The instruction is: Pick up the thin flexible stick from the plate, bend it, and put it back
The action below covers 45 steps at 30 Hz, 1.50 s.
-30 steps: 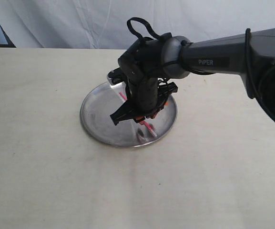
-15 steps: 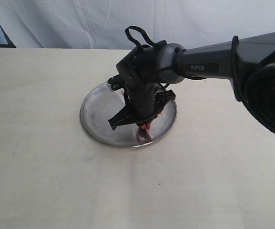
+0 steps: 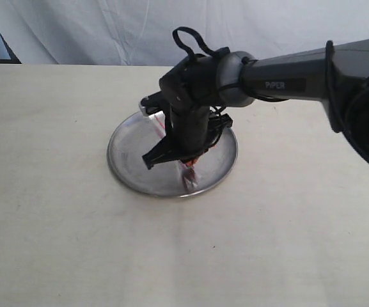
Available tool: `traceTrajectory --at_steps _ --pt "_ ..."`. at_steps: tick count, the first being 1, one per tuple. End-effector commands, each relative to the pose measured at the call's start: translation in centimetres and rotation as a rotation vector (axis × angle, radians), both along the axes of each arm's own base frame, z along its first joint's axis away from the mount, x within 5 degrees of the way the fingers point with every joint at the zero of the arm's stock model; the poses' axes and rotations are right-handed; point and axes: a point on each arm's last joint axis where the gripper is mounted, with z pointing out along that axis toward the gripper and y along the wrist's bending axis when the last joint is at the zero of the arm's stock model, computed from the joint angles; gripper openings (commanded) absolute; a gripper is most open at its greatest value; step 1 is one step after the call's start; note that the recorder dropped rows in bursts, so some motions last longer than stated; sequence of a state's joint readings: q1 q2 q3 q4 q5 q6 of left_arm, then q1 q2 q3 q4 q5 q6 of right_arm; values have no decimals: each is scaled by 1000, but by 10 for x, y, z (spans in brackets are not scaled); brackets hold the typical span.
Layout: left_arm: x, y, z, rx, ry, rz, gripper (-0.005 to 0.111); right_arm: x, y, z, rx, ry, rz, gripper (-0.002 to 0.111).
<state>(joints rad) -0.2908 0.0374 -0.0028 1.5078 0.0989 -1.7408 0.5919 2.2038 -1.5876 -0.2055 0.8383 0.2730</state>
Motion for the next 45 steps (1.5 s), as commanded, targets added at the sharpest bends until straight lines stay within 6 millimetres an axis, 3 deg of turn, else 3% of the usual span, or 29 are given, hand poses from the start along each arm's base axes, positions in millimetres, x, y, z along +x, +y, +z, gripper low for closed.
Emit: traceTrajectory --at_steps 1,8,12,23,31,38,45 --pt "0 0 -1 2 1 -7 0 0 -1 38 57 -91 12 -1" --pt "0 0 -1 2 1 -7 0 -1 -2 53 72 -119 12 -1" --pt "0 0 -1 2 1 -7 0 -15 0 67 72 -104 47 -1" --pt "0 0 -1 0 1 -7 0 -137 2 103 261 -96 302 -1" --pt "-6 -18 2 -531 129 -246 0 -178 5 125 494 -108 392 -1" --pt "-9 -24 5 -603 139 -325 0 -207 21 123 709 -36 519 -1" --pt "-9 -23 8 -762 164 -333 0 -214 38 129 769 -185 536 -1"
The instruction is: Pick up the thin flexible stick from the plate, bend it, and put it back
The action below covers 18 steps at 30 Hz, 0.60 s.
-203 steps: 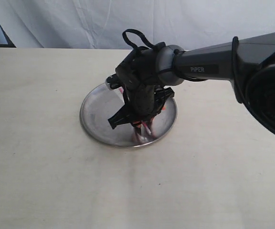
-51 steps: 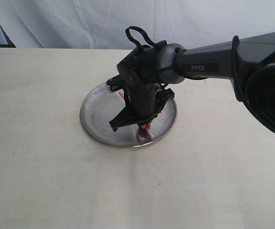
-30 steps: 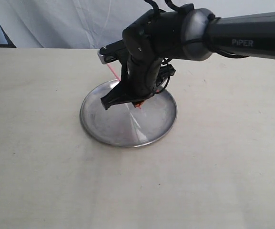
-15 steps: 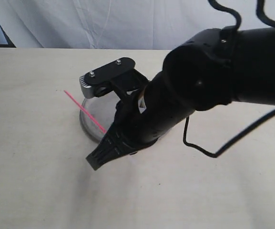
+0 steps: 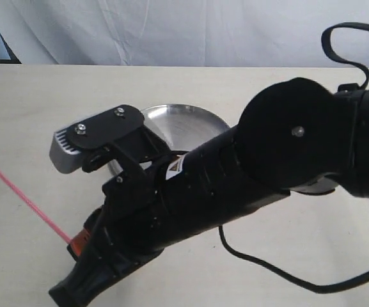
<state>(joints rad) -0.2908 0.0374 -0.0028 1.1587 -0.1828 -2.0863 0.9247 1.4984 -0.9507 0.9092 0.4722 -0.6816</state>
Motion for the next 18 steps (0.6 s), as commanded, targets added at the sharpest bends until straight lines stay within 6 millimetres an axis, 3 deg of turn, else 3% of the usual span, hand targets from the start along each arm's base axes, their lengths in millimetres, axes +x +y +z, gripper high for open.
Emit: traceTrajectory --at_steps 1,6,15,18 --pt "0 0 1 -111 33 -21 1 2 4 5 47 -84 -45 -1" --pt "-2 -3 3 -134 17 -65 14 4 4 6 58 -96 -68 -1" --pt "-5 -6 7 -193 7 -113 67 0 8 7 70 -85 -67 -1" --pt "-5 -6 7 -198 8 -113 68 -7 12 7 74 -92 -46 -1"
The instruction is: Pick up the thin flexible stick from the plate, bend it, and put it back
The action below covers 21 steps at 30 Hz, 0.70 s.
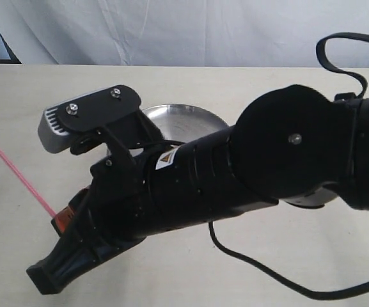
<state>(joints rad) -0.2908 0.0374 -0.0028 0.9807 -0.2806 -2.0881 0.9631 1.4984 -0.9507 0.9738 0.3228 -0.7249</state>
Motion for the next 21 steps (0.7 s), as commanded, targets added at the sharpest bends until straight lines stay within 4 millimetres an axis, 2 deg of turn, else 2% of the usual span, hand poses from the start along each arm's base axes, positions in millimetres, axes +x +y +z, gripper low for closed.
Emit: traceTrajectory --at_steps 1,6,8,10,11,13,21 --pt "-1 -1 0 -18 1 -19 67 -11 5 1 6 -16 32 -1" --pt "-1 -1 0 -4 -3 -19 64 -22 11 2 6 -35 78 -1" --pt "-1 -1 -1 17 -11 -19 56 -24 14 6 13 -33 99 -1" --pt "-2 -2 -1 33 -22 -28 35 -23 16 13 31 -45 106 -1" --pt "-2 -3 0 38 -29 -37 17 -22 18 19 45 -54 106 -1" --pt "-3 -4 -1 70 -44 -39 0 -22 19 21 48 -51 115 -1" --pt "-3 -6 -5 217 -88 -37 0 -30 19 25 83 48 134 -1"
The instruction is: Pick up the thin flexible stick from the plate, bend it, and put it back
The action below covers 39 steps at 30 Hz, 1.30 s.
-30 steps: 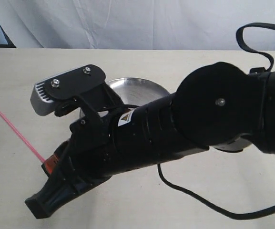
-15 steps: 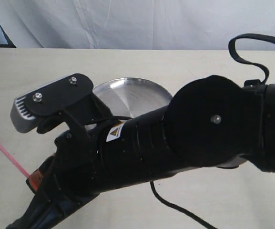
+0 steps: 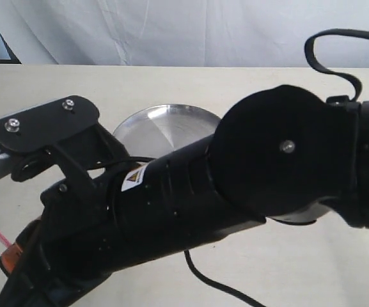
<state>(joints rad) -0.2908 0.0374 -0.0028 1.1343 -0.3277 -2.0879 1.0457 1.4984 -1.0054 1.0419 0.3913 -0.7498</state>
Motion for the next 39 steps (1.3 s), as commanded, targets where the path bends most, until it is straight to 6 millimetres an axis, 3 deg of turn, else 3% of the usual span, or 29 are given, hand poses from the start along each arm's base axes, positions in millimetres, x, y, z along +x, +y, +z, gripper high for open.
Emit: traceTrajectory --at_steps 1,11,14,18,20,26,28,31,39 --pt "0 -1 -4 102 -30 0 0 -4 -2 11 35 1 13 -1" --pt "-4 -4 0 34 -34 -58 0 6 -1 11 53 -51 -73 1" --pt "-4 -5 0 34 -36 -62 0 8 -1 11 58 -68 -91 19" --pt "-4 -5 1 22 -37 -72 0 10 0 11 59 -76 -107 57" --pt "-5 -6 2 4 -38 -86 0 12 2 6 50 -72 -115 64" --pt "-8 -8 6 -55 -49 -138 0 18 13 -22 -10 0 -130 42" --pt "-10 -9 7 -73 -56 -159 0 21 16 -32 -32 5 -144 28" --pt "-13 -12 9 -85 -76 -202 0 28 19 -42 -52 -11 -184 -1" --pt "-16 -13 11 -98 -90 -237 0 33 21 -52 -79 -52 -202 -1"
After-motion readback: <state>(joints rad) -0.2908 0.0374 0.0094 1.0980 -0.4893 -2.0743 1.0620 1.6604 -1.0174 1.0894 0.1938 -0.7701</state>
